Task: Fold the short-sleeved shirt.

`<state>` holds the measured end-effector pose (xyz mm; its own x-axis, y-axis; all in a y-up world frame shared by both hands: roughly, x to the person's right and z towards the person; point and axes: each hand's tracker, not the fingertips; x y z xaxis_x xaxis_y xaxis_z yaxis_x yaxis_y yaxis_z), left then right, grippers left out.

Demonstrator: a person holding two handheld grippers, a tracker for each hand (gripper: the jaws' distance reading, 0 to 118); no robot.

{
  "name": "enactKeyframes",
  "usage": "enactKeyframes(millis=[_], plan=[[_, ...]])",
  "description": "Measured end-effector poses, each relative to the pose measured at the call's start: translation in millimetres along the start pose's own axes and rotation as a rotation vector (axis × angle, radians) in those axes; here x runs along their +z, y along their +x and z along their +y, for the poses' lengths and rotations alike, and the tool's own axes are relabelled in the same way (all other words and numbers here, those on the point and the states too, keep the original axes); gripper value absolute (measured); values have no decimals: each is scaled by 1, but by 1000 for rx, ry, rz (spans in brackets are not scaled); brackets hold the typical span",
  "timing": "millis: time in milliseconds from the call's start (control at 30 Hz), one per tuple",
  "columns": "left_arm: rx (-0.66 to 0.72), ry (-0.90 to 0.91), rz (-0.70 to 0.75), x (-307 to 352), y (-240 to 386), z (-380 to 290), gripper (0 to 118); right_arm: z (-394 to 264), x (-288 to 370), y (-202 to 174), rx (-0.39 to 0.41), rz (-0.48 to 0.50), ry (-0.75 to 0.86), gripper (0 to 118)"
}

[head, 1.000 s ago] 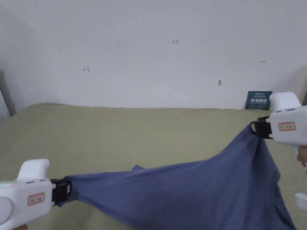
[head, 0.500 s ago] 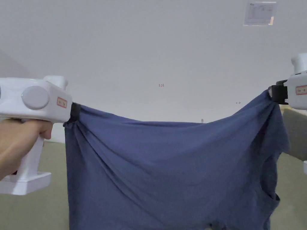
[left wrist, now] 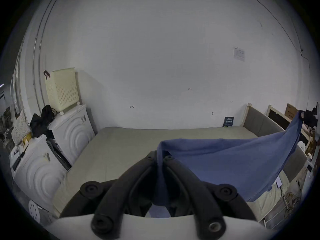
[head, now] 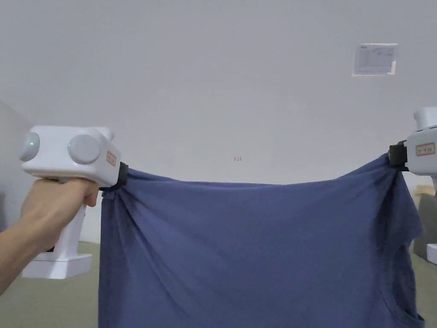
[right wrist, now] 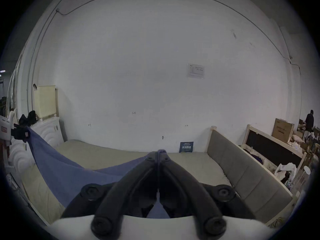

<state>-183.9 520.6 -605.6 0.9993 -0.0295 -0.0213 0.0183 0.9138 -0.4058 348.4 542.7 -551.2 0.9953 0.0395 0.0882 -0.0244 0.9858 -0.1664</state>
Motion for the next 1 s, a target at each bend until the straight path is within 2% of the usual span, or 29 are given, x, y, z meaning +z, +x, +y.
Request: enactKeyframes(millis=[200, 267, 333, 533, 800, 1000], plan=[[47, 21, 17, -45, 6, 28, 2, 14, -49, 0, 23, -15, -2, 2], [29, 37, 37, -60, 12, 37, 2, 21, -68, -1, 8, -17, 0, 2], [12, 39, 52, -78, 18, 47, 2, 28, -90, -6, 38, -37, 3, 2], [-16, 53, 95, -132, 29, 63, 2, 40, -151, -14, 45, -65, 5, 2], [23, 61, 122, -195, 28, 63, 2, 46, -217, -31, 95, -90, 0, 2], [18, 57, 152, -229, 24, 47, 2, 40, -252, -52, 95, -89, 2, 2]])
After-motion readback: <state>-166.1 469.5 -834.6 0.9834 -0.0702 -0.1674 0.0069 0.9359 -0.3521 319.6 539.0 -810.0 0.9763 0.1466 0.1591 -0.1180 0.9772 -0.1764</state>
